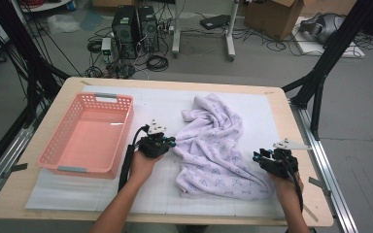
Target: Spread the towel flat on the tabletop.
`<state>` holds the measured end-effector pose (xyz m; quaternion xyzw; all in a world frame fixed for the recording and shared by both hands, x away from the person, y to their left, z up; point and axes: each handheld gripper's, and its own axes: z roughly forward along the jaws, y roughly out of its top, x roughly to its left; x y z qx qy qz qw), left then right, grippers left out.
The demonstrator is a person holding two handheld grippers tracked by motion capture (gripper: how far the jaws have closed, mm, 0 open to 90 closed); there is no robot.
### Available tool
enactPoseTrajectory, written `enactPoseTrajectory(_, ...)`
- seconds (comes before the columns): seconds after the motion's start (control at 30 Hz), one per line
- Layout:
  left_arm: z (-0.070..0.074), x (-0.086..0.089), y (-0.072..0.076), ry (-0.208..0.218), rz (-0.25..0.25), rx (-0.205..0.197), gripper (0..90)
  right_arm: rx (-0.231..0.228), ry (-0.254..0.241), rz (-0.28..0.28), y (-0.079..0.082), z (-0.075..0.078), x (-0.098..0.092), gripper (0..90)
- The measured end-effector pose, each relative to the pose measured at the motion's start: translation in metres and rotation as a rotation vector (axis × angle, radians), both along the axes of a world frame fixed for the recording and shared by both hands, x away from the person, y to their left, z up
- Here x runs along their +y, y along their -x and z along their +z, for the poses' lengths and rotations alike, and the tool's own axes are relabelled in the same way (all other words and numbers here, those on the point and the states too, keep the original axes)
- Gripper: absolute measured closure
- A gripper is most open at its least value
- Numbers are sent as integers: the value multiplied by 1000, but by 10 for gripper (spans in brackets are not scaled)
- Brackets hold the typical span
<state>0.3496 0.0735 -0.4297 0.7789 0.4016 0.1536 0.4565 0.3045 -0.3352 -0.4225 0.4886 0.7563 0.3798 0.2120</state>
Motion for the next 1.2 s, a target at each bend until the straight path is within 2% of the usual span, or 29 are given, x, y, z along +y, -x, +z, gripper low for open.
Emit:
enactPoseTrajectory(0.07,0,8,8,-7,5,-7,875,14,11,0,-6,-1,4,669)
enactPoseTrajectory(0.17,-1,20,21,-11,13,-12,874,59,82,-7,-26,-5,16,694)
enactPoseTrajectory(0.2,-1,24,25,-4,14,-14,874,103,80,-3,-38,-8,23,692)
enactPoseTrajectory(0.27,-4,32,32,15,24,-4,874,129,21,37,-46,-11,34,676)
enactPoseTrajectory(0.3,-6,36,35,21,22,4,874,129,21,37,-46,-11,34,676)
enactPoseTrajectory(0.33,-8,37,37,21,21,7,874,137,-7,65,-49,-12,41,650)
enactPoseTrajectory(0.37,-10,38,39,17,17,14,874,158,-46,133,-53,-14,58,568)
enactPoseTrajectory(0.4,-10,38,39,15,16,21,874,158,-46,133,-53,-14,58,568)
enactPoseTrajectory(0.43,-11,37,40,12,12,21,873,177,-38,186,-54,-17,76,509)
enactPoseTrajectory(0.47,-11,36,42,12,8,21,872,161,6,203,-53,-18,84,473)
enactPoseTrajectory(0.5,-11,35,43,8,0,19,872,161,6,203,-53,-18,84,473)
enactPoseTrajectory(0.53,-11,34,44,6,-4,20,873,142,60,211,-49,-17,91,500)
enactPoseTrajectory(0.57,-12,34,44,3,-6,18,872,132,87,228,-46,-16,95,572)
enactPoseTrajectory(0.67,-12,35,45,10,-9,10,872,94,136,277,-38,-15,103,807)
enactPoseTrajectory(0.7,-12,35,46,11,-6,11,872,98,144,301,-35,-14,104,893)
enactPoseTrajectory(0.77,-12,36,48,16,-11,12,872,95,164,314,-31,-13,105,898)
enactPoseTrajectory(0.8,-12,37,49,18,-11,10,872,110,162,313,-30,-12,103,900)
enactPoseTrajectory(0.87,-12,38,50,17,-15,14,872,136,174,286,-25,-11,87,900)
enactPoseTrajectory(0.9,-13,38,50,15,-18,15,872,136,174,286,-25,-11,87,900)
enactPoseTrajectory(0.93,-14,37,50,19,-18,18,871,145,146,239,-21,-12,70,900)
enactPoseTrajectory(0.97,-15,37,50,17,-21,20,871,142,140,208,-19,-12,62,900)
enactPoseTrajectory(1.0,-15,36,50,18,-21,22,871,142,140,208,-19,-12,62,900)
enactPoseTrajectory(1.03,-15,35,49,13,-23,21,870,130,64,141,-19,-10,49,861)
enactPoseTrajectory(1.07,-15,34,49,15,-24,20,870,130,64,141,-19,-10,49,861)
enactPoseTrajectory(1.1,-15,34,49,14,-24,17,870,116,18,119,-20,-9,46,724)
enactPoseTrajectory(1.13,-15,33,49,16,-24,17,870,106,-21,101,-22,-8,45,681)
enactPoseTrajectory(1.17,-15,33,49,18,-25,15,869,91,-81,108,-26,-7,51,554)
enactPoseTrajectory(1.2,-16,34,49,23,-23,15,869,91,-81,108,-26,-7,51,554)
